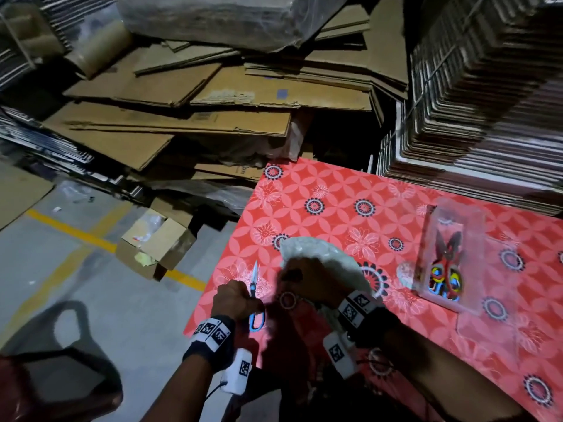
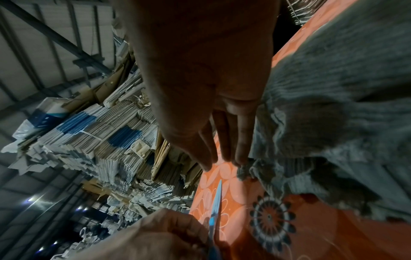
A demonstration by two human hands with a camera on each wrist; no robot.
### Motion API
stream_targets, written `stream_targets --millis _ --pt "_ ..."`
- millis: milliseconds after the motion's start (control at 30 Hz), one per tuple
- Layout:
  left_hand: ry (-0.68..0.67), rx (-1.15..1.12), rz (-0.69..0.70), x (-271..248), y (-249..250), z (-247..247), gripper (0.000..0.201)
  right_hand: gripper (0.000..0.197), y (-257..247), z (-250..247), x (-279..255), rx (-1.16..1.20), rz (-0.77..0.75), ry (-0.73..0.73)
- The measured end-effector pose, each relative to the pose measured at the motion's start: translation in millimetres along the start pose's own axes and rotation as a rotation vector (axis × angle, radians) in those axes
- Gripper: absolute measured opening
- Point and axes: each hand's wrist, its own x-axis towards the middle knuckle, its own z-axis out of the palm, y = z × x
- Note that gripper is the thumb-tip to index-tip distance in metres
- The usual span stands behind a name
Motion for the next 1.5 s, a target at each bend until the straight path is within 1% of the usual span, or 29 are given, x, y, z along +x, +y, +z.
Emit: stream_targets --millis 100,133,167,233,300,400,433,500,533,567,600,633,733,800,833,867,900,1033,1100,1167,1267,1333,1400,1500 --pt "0.019 -0.099 0.014 5 -4 0 0.044 0.012 -4 3 -8 0.019 0.023 -0.137" --pt "0.02 -0.138 0.025 5 -4 0 0.041 0.014 -5 3 -9 0.012 0.022 -0.153" --pt "0.004 -0.187 0.048 3 -2 -2 0.035 0.016 -6 4 -11 0.006 0.025 -0.164" --pt "-0.066 -0.303 0.125 -4 7 -7 0.021 0.021 -8 3 -14 0.003 0.02 -0.186" --pt "-0.106 -0.419 0.218 -12 16 -13 0.02 0.021 -13 0 -17 0.0 0.009 -0.156" --pt "-0.099 -0.566 0.293 -30 32 -24 0.027 0.045 -12 -1 -19 0.096 -0.044 -0.074" --pt "-0.115 -0.621 0.319 -36 41 -28 0.03 0.046 -10 -2 -18 0.111 -0.039 -0.06" --pt "-0.128 -0.74 0.331 -45 55 -36 0.03 0.032 -11 -10 -19 0.098 0.02 -0.056" --pt "-0.119 -0.778 0.305 -47 60 -39 0.03 0.024 -16 -16 -20 0.096 0.034 -0.064" --pt "-0.101 -0.794 0.275 -48 63 -41 0.031 0.024 -20 -20 -21 0.113 0.027 -0.067" --pt "-0.087 -0.794 0.244 -47 64 -42 0.033 0.033 -21 -23 -21 0.139 0.032 -0.059" --pt "-0.084 -0.787 0.218 -48 66 -43 0.033 0.038 -20 -25 -21 0.183 0.04 -0.053" --pt "-0.085 -0.81 0.186 -58 74 -47 0.029 0.02 -23 -31 -27 0.312 0.051 -0.059" --pt "-0.085 -0.81 0.185 -68 79 -51 0.026 0.021 -26 -34 -31 0.363 0.055 -0.06" --pt "-0.094 -0.802 0.187 -72 80 -54 0.024 0.017 -27 -36 -33 0.404 0.068 -0.072" --pt "-0.106 -0.788 0.179 -77 79 -56 0.023 0.013 -28 -39 -35 0.446 0.076 -0.098" --pt "-0.13 -0.765 0.178 -80 75 -59 0.023 0.015 -27 -41 -37 0.462 0.08 -0.13" --pt "-0.259 -0.646 0.183 -99 58 -64 0.02 0.019 -24 -48 -46 0.398 0.045 -0.261" --pt "-0.312 -0.599 0.2 -108 53 -63 0.028 0.025 -23 -49 -49 0.406 0.037 -0.31" --pt "-0.324 -0.561 0.223 -115 50 -64 0.033 0.031 -23 -49 -52 0.425 0.027 -0.342" --pt "-0.347 -0.543 0.3 -123 46 -66 0.033 0.039 -21 -52 -55 0.383 -0.027 -0.411" --pt "-0.362 -0.551 0.317 -127 48 -66 0.036 0.029 -24 -57 -57 0.356 -0.04 -0.442" --pt "-0.379 -0.554 0.305 -130 50 -67 0.031 0.022 -28 -64 -60 0.327 -0.031 -0.478" --pt "-0.427 -0.562 0.292 -133 48 -68 0.035 0.022 -29 -75 -64 0.271 0.018 -0.499"
